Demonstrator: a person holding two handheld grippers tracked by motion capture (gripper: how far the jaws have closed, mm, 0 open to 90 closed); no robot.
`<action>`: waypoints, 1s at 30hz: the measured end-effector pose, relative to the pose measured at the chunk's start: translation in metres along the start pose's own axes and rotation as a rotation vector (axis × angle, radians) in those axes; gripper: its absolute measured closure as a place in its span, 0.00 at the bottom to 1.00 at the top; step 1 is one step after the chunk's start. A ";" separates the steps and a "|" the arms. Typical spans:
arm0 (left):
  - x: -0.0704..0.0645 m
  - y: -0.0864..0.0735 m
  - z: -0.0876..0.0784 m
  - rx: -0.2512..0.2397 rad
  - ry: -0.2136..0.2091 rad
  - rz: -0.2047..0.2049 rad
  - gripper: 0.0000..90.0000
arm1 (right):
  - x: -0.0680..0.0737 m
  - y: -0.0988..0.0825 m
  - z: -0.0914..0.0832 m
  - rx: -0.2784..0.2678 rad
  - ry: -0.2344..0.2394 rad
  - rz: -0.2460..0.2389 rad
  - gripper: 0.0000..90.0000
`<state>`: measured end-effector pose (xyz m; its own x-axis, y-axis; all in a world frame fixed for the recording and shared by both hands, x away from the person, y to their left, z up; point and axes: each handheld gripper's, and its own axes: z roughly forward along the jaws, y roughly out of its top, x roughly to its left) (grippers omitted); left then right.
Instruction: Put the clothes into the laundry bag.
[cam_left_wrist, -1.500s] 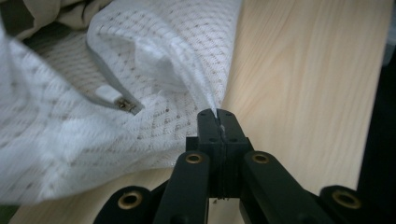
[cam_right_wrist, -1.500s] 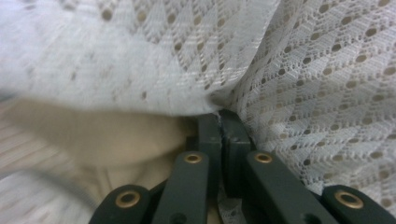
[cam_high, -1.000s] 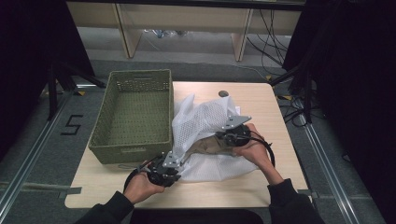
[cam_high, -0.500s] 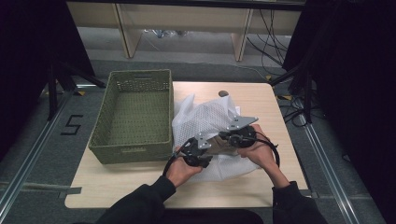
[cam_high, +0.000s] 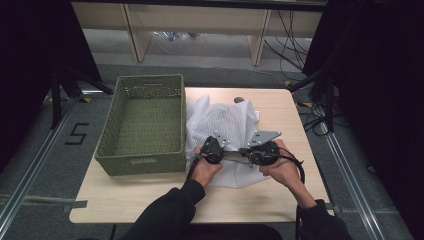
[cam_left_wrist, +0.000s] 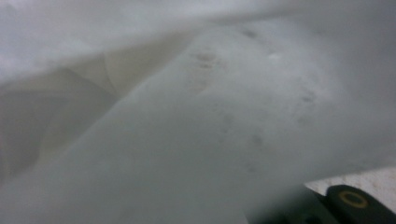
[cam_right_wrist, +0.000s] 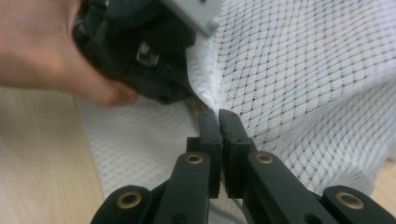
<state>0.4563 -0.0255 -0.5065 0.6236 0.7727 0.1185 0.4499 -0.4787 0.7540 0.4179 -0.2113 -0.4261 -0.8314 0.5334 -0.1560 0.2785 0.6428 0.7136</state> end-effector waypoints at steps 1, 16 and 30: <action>-0.001 -0.002 -0.002 -0.005 -0.023 -0.009 0.92 | 0.000 -0.003 0.001 0.008 0.008 -0.003 1.00; -0.002 -0.004 -0.001 0.034 -0.113 -0.045 0.99 | 0.010 -0.011 0.002 0.013 0.035 -0.005 1.00; -0.010 -0.027 -0.049 0.052 -0.222 -0.012 0.83 | 0.023 -0.031 0.019 0.104 0.094 -0.030 1.00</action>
<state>0.4066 0.0006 -0.4963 0.7407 0.6706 -0.0399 0.4868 -0.4949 0.7198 0.3990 -0.2081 -0.4648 -0.8800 0.4627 -0.1077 0.2976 0.7136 0.6342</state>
